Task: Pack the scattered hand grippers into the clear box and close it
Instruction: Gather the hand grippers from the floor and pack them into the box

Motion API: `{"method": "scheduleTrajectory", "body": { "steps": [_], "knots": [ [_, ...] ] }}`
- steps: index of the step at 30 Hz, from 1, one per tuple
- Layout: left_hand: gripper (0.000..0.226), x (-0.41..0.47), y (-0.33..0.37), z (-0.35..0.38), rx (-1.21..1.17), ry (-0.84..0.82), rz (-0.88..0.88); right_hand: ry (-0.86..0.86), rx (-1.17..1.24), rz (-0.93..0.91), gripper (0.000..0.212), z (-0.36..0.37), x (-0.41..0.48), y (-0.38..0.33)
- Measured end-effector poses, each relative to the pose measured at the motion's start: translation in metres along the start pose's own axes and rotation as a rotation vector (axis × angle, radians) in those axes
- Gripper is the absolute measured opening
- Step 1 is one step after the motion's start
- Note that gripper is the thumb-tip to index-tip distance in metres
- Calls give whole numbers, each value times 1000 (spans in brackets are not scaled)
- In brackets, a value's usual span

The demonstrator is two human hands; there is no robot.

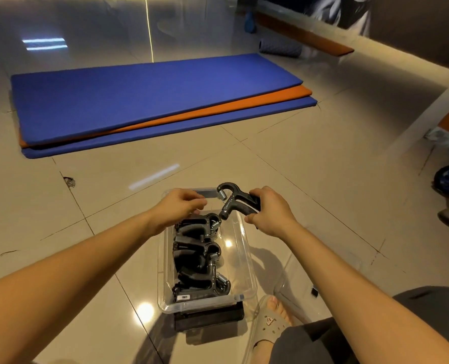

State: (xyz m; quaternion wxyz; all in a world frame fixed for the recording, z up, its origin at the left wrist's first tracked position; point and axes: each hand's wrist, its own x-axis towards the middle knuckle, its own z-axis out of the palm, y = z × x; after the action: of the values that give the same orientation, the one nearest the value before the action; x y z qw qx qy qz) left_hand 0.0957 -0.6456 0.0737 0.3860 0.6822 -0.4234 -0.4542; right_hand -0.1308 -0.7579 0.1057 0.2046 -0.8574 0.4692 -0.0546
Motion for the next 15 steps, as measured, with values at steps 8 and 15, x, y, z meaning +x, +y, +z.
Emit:
{"method": "scheduleTrajectory", "body": {
  "steps": [8, 15],
  "knots": [
    [32, -28, 42, 30, -257, 116, 6, 121, 107, -55, 61, -2, -6, -26],
    [22, -29, 60, 9, -270, 265, 84, 152, 289, -83, 63, -18, -13, -42]
  ]
}}
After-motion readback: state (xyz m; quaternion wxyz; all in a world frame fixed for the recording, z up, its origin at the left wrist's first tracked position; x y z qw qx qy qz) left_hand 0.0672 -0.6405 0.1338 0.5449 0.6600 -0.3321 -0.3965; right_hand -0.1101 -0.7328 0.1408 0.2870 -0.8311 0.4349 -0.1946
